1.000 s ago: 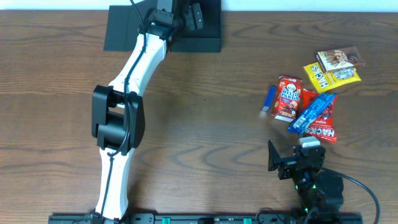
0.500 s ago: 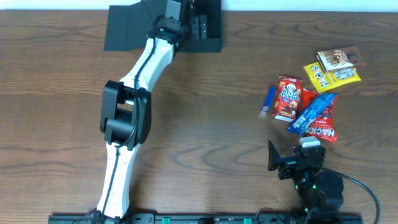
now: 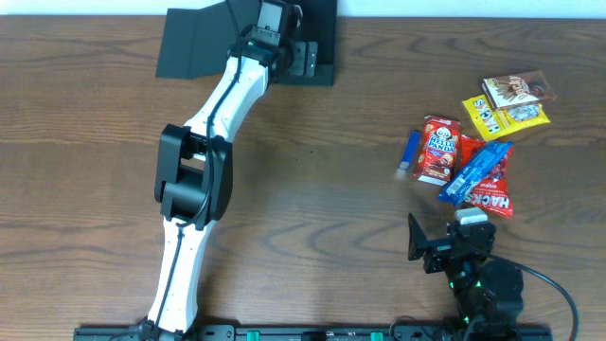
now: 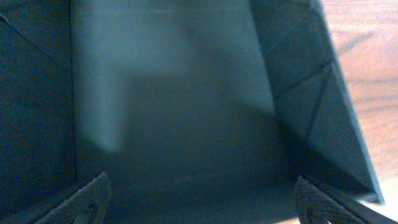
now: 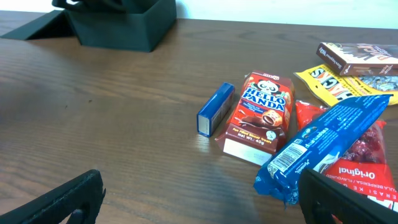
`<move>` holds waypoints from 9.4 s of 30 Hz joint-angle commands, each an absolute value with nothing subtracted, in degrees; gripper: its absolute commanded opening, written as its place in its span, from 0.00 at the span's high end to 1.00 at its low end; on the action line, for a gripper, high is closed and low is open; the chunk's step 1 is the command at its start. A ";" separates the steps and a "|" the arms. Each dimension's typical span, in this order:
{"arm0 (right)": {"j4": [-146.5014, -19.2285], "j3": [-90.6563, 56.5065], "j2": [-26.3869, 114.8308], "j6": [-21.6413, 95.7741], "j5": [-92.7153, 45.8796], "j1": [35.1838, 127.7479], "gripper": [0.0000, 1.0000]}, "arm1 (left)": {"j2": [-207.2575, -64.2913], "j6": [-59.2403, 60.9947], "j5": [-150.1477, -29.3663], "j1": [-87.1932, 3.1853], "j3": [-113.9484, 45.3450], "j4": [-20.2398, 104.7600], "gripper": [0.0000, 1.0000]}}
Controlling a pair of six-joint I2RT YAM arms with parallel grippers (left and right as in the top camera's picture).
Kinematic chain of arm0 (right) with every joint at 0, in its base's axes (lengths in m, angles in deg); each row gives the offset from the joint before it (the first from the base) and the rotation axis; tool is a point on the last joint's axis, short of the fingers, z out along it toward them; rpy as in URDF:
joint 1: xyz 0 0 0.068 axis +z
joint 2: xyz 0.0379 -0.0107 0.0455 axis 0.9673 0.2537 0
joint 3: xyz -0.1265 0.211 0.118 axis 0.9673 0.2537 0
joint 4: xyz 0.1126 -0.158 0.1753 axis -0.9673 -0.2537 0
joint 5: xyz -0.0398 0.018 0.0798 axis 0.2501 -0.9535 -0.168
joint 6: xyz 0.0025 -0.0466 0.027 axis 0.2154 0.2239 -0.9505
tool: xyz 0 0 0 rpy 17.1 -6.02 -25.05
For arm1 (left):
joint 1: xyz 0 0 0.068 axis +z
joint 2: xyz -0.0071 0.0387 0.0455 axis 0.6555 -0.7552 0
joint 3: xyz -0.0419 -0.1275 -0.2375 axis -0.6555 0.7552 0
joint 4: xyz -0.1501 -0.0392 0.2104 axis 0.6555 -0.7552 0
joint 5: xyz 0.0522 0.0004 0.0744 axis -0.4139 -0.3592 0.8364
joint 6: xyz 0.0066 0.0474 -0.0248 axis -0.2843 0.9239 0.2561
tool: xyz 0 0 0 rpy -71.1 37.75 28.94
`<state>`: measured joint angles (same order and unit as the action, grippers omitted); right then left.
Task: Pack container
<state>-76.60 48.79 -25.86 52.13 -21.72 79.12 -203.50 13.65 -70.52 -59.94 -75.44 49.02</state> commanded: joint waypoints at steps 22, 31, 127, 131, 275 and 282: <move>-76.67 49.27 -26.23 52.52 -21.18 78.42 0.00 | -204.04 20.41 -59.22 -61.93 -91.72 13.29 0.05; -76.67 49.27 -26.23 52.52 -21.18 78.42 0.01 | -204.07 20.23 -77.54 -62.41 -92.55 12.35 0.05; -76.67 49.27 -26.23 52.54 -21.18 78.42 0.01 | -210.97 -9.14 -45.67 -68.11 -91.37 -16.24 0.09; -76.67 49.27 -26.23 52.54 -21.18 78.42 0.01 | -209.05 -8.69 -43.81 -67.70 -94.19 -16.79 0.09; -105.56 -75.95 121.54 -5.71 -27.63 53.59 0.25 | -187.59 9.92 -57.28 -60.68 -95.81 -5.62 0.05; -105.76 -75.95 121.54 -5.05 -27.67 53.59 0.44 | -187.59 9.92 -57.28 -60.68 -95.81 -5.66 0.05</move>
<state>-105.67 -75.38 119.33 -5.69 -27.41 53.37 -187.87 8.91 -57.47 -60.99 -94.82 -5.44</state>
